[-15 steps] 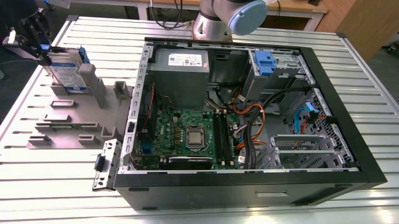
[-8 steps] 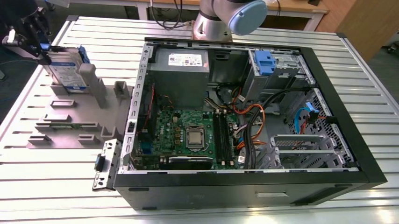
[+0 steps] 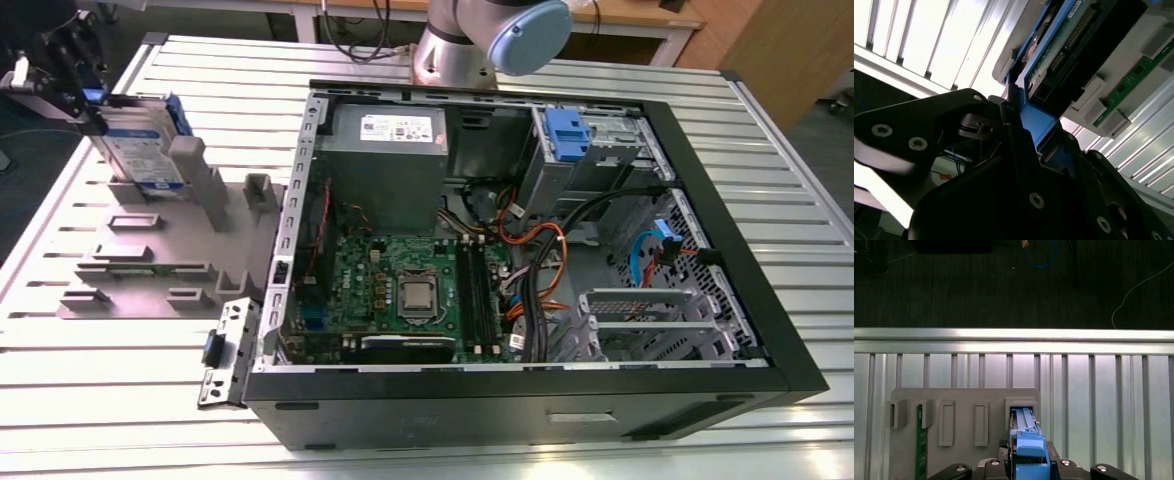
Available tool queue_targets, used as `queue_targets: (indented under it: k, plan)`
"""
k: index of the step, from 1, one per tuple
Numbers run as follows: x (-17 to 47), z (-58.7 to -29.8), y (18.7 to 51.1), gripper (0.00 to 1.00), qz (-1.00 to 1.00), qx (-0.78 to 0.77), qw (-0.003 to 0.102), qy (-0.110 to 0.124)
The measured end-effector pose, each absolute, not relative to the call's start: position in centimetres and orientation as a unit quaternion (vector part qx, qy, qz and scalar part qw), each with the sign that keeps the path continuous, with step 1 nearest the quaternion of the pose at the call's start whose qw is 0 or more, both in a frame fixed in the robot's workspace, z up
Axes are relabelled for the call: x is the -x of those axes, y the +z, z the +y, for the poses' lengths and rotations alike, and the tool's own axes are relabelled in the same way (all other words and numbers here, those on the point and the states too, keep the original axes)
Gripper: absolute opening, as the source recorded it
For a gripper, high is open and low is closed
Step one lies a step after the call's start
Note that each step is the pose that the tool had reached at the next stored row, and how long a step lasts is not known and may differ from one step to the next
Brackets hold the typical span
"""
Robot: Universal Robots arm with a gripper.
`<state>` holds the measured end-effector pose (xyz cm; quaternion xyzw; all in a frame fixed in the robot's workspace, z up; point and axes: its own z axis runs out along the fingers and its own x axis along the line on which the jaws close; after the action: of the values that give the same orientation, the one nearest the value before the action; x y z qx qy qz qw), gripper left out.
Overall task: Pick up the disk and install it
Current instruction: 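Pick up the disk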
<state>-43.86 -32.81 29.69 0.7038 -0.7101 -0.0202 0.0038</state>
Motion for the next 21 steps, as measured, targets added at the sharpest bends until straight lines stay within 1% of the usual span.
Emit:
queue_targets:
  k: [21]
  plan:
    - [43.86,-32.82,30.29,0.37,-0.71,-0.704,0.004,-0.02]
